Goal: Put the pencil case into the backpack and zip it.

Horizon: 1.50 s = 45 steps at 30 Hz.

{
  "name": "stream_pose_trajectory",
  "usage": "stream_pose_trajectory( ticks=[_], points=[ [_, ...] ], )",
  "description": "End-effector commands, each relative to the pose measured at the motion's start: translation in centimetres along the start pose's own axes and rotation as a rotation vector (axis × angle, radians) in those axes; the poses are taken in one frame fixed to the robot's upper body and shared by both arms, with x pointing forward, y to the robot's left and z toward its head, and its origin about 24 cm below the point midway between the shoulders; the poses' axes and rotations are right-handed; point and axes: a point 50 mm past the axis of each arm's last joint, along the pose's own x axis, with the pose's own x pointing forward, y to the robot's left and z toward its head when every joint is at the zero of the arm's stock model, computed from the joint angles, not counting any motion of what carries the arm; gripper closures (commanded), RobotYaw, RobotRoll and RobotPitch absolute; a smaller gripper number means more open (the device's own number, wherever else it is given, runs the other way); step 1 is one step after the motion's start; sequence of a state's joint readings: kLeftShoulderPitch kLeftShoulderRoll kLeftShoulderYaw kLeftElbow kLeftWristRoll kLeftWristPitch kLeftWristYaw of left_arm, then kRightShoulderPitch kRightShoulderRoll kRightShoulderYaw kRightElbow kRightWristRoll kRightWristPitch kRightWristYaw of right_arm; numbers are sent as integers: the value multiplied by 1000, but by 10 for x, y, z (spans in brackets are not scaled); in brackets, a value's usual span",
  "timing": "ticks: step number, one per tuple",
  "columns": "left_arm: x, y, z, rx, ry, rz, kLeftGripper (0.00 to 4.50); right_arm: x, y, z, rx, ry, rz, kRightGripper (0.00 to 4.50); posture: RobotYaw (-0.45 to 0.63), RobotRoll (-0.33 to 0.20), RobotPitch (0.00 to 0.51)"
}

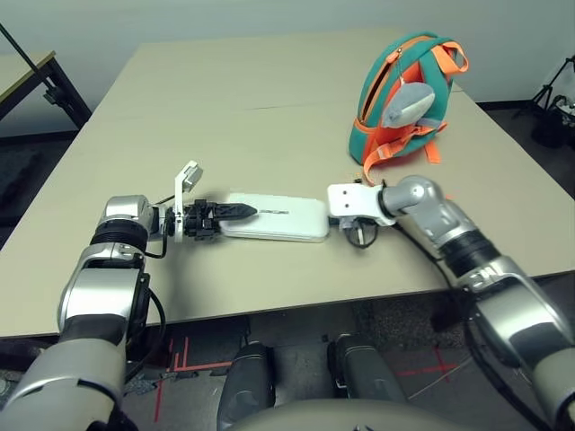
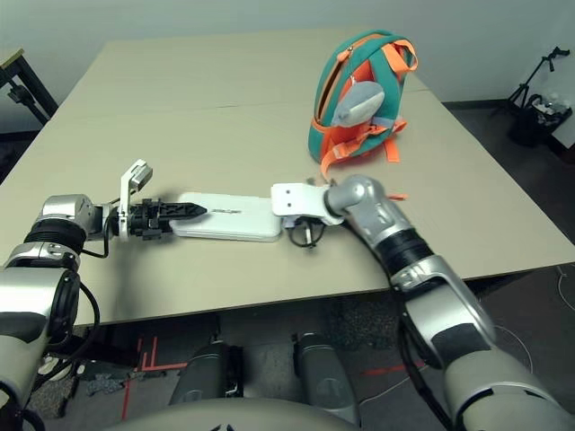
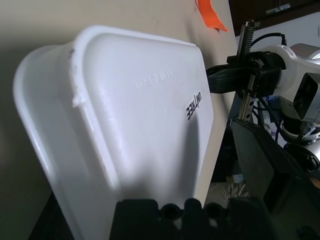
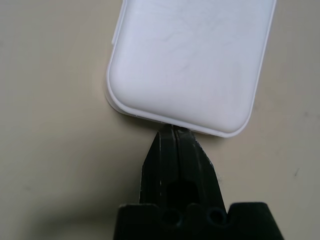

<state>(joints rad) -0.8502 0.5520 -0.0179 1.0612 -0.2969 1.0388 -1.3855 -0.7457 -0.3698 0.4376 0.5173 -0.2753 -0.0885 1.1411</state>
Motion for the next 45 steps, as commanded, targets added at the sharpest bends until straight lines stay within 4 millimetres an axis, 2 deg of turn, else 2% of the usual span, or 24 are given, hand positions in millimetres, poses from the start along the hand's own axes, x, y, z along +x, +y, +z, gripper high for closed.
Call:
stream_pose_trajectory(
  ticks=[1,7,13,18,22,26,27,31,35,36,39,45],
  points=[
    [3,4,-4,-1,26,17,0,0,-4,6,-28,-17,-2,4482,-158,0,24],
    [3,1,3,134,-21,-18,0,-11,-3,-8,0,13,-29,4482,-156,0,25],
    [2,-3,9,147,-73,-46,1276,-18,4,-20,50,24,-54,4500,-161,0,24],
    [0,-5,12,149,-120,-68,1336,-37,7,-33,179,-14,-156,4500,-158,0,24],
    [-5,-6,15,179,-173,-67,1336,-66,8,-49,329,-46,-306,4500,-161,0,25],
    [-9,-12,24,242,-287,-100,1336,-101,4,-55,535,-191,-501,3610,-159,0,33],
    [-9,-13,25,245,-301,-103,1336,-104,4,-54,556,-207,-518,3194,-162,0,34],
    [-12,-23,32,302,-352,-115,1336,-162,-3,-73,698,-311,-826,1671,-175,0,36],
    [-11,-41,38,352,-385,-181,1336,-177,-6,-81,782,-377,-964,144,-172,0,32],
    [-11,-45,39,358,-396,-192,1336,-178,-6,-83,799,-385,-982,0,-170,0,31],
    [-11,-49,39,373,-402,-191,1337,-179,-9,-90,815,-371,-1043,0,-160,0,27],
    [-18,-43,34,359,-416,-162,1337,-177,-21,-105,848,-331,-1126,0,-152,0,24]
  ],
)
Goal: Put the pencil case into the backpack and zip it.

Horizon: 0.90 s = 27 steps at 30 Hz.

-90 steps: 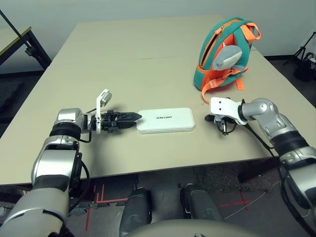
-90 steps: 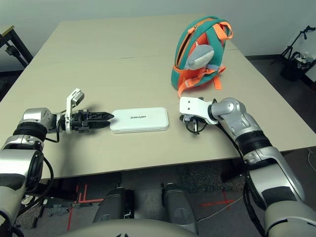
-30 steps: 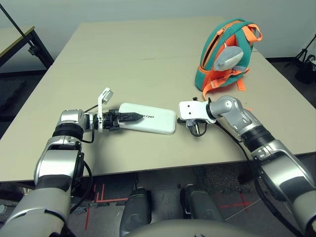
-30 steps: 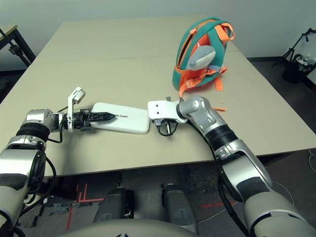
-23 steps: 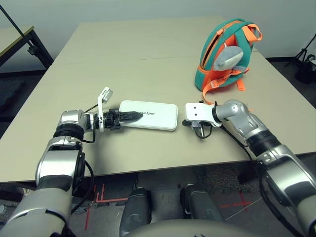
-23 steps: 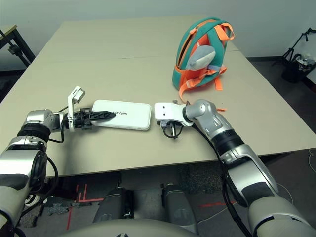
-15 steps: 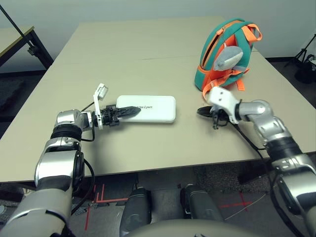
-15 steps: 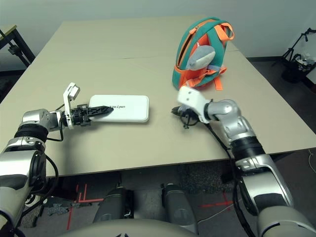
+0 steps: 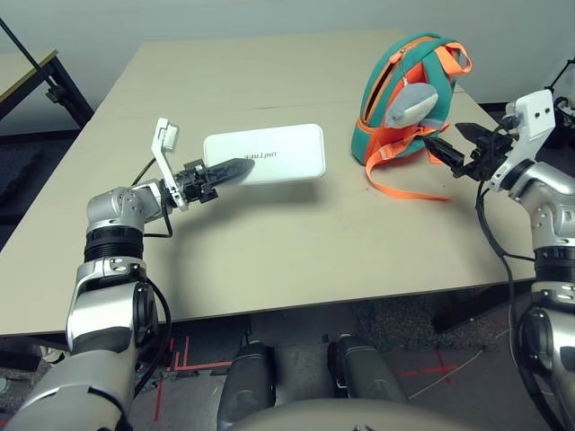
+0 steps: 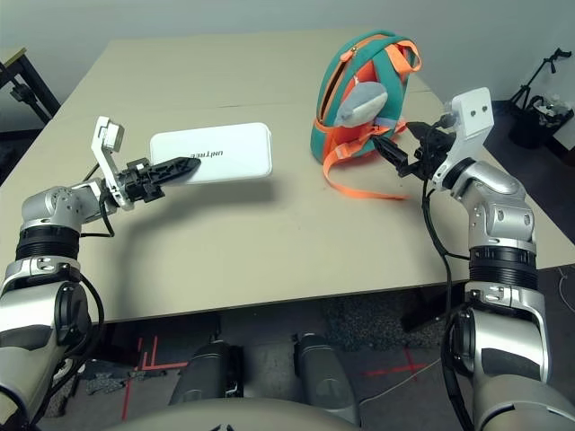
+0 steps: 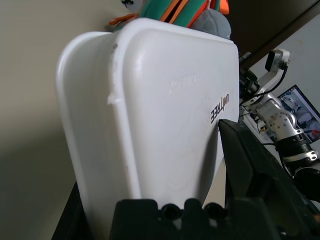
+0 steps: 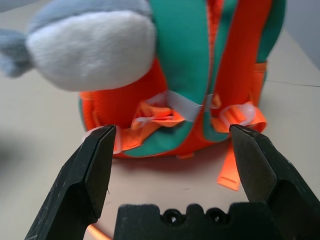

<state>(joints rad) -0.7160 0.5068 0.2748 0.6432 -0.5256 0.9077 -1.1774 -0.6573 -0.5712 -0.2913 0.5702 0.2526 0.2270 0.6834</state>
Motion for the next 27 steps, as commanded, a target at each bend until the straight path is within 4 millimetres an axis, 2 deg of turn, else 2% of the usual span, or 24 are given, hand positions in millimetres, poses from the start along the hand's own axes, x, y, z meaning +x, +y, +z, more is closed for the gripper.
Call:
stream_pose_trajectory(
  ticks=[1,15,21,27],
  points=[
    [-7,-4,4,7,-33,-10,1338,9,-5,-1,-4,-4,-23,0,-151,0,22],
    [-15,-6,5,5,-45,7,1338,37,-5,-12,-7,124,-70,0,-117,0,20],
    [-18,-7,4,5,-50,12,1338,44,-1,-13,60,114,-114,0,-98,0,18],
    [-20,-8,4,4,-56,12,1339,50,1,-5,112,72,-138,0,-88,0,17]
  ],
)
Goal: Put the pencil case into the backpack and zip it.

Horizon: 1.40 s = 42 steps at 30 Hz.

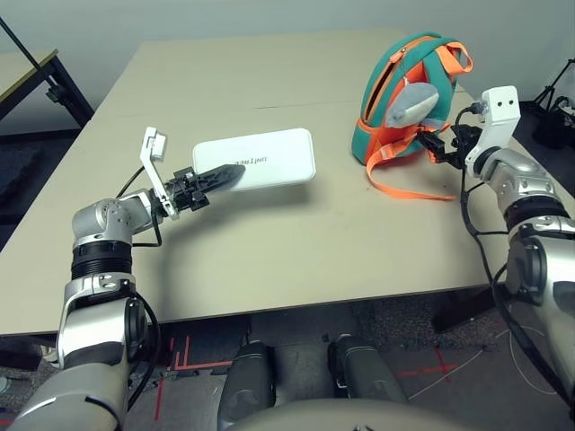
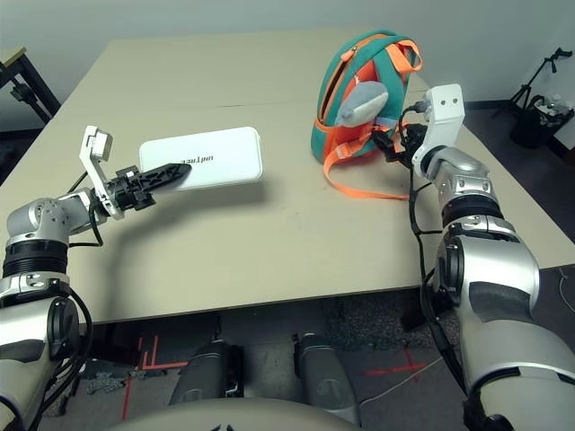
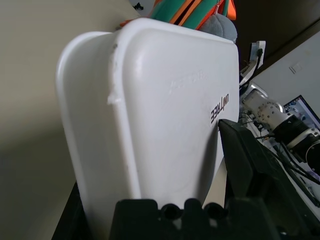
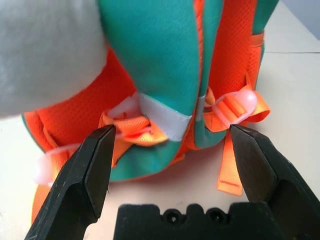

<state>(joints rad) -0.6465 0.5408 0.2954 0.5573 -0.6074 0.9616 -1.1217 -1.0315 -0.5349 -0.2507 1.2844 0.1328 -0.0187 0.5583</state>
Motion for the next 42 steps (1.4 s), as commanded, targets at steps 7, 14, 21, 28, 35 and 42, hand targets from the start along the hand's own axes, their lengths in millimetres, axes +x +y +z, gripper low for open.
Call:
stream_pose_trajectory(
  ticks=[7,14,21,28,35,42],
  points=[
    [-4,-5,6,21,-33,-19,1339,8,10,11,56,-45,5,386,-92,0,22],
    [-2,-6,6,19,-32,-21,1339,11,17,12,86,-55,43,2927,-91,0,25],
    [-5,-5,6,21,-40,-9,1339,11,19,18,93,-101,92,4500,-88,0,33],
    [-14,0,15,63,-110,64,1339,11,35,31,94,-201,290,4500,-106,0,42],
    [-28,3,42,141,-213,137,1340,4,65,56,113,-338,487,4500,-116,0,48],
    [-36,3,57,182,-256,166,1340,-23,93,68,134,-391,571,4500,-129,0,55]
  ],
)
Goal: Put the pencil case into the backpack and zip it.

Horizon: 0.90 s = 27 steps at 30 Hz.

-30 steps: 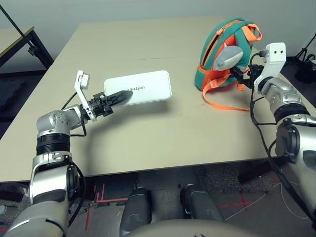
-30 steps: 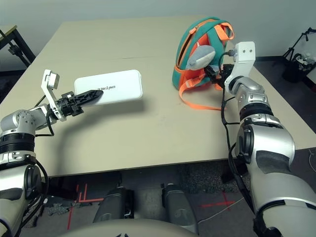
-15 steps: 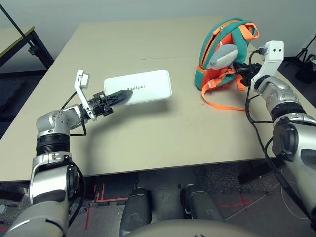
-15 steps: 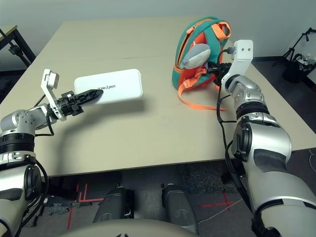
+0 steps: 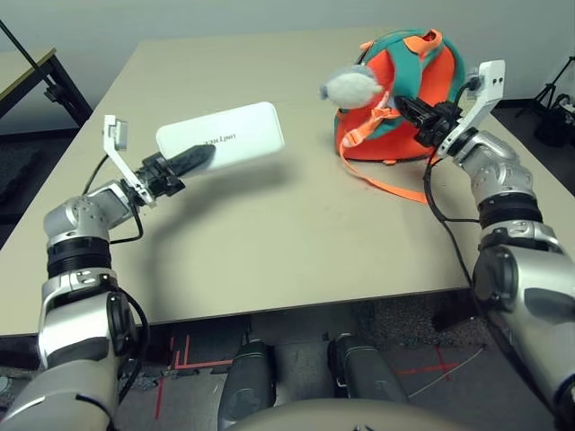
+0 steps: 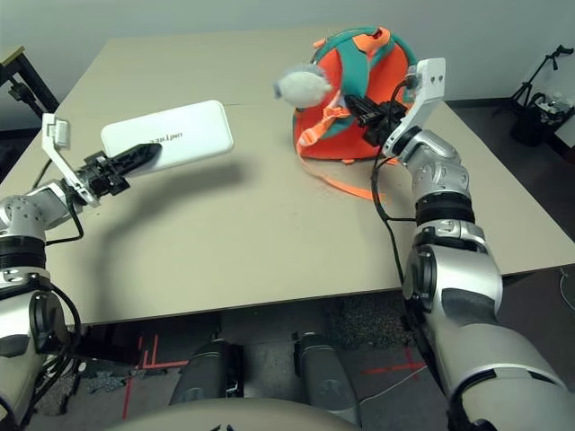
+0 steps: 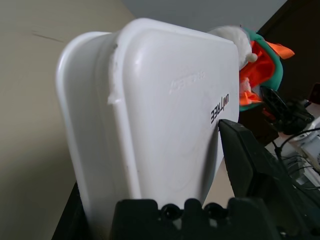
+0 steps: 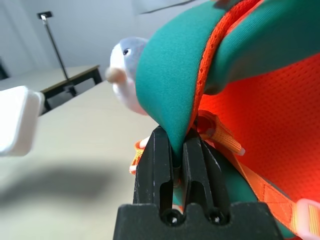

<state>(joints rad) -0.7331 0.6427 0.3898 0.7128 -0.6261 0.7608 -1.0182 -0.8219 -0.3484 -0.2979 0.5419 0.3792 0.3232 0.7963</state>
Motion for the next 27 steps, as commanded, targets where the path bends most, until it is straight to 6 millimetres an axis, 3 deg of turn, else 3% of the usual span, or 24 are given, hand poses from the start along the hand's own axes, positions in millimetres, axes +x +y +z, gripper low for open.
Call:
stream_pose_trajectory(
  ticks=[1,9,21,27],
  points=[
    [-2,0,10,29,-31,2,1340,1,29,28,-33,-101,96,4500,-129,0,55],
    [-9,2,15,43,-20,18,1340,-31,71,22,20,-80,147,4500,-159,0,55],
    [-15,3,25,65,-44,29,1341,-54,113,29,87,-57,253,4500,-172,0,43],
    [-17,-1,28,82,-41,10,1341,-67,137,10,172,31,343,4500,-175,0,50]
  ],
)
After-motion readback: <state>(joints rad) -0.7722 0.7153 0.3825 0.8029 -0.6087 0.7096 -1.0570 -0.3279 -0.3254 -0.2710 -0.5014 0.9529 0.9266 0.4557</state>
